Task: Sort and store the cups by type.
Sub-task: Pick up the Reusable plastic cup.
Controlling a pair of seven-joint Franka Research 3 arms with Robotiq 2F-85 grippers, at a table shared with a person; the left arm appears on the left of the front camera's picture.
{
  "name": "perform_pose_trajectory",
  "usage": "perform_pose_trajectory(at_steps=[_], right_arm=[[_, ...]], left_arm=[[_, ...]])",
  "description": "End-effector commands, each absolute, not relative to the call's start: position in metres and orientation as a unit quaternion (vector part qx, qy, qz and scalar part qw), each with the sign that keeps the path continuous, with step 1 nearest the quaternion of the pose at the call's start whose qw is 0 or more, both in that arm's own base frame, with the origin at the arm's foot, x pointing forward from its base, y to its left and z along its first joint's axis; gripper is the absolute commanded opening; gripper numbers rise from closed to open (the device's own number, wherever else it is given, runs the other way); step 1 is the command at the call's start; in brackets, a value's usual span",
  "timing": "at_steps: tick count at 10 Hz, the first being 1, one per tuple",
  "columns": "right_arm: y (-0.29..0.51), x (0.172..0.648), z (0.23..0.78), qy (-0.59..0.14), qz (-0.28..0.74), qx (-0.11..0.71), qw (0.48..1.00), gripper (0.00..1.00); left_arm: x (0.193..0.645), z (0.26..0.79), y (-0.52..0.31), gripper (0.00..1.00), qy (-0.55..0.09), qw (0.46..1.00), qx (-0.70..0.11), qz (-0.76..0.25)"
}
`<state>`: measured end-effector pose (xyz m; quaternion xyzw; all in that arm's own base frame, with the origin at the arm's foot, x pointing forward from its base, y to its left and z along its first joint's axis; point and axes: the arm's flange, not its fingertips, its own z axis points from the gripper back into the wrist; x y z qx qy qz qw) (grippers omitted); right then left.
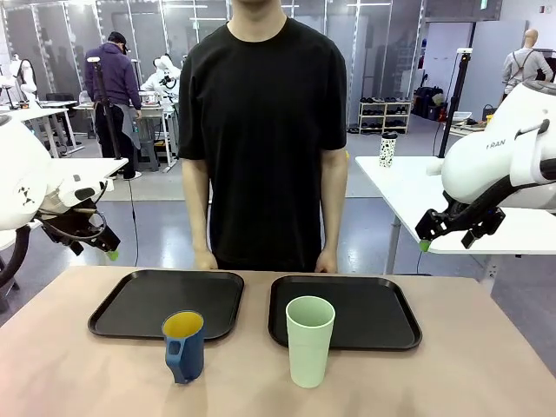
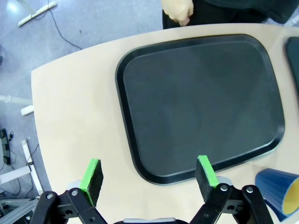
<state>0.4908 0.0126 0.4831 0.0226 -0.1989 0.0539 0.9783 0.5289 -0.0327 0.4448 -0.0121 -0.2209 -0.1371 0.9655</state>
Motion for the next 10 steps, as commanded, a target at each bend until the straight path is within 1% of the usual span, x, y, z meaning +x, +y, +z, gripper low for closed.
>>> perform_pose_trajectory(at_steps=[1,10], right_arm=[[0.0103,0.4895,0.4837,-0.202,0.053,0.019,0.978,1.0],[0.0103,0.4895,0.4837,-0.202,0.053,0.019,0.978,1.0]], left_arm=[[0.5276,0.4456,-0.0303,1.0,-0.222,0.966,-0.014,-0.135],[0.5276,0.4456,-0.0303,1.0,-0.222,0.966,-0.014,-0.135]])
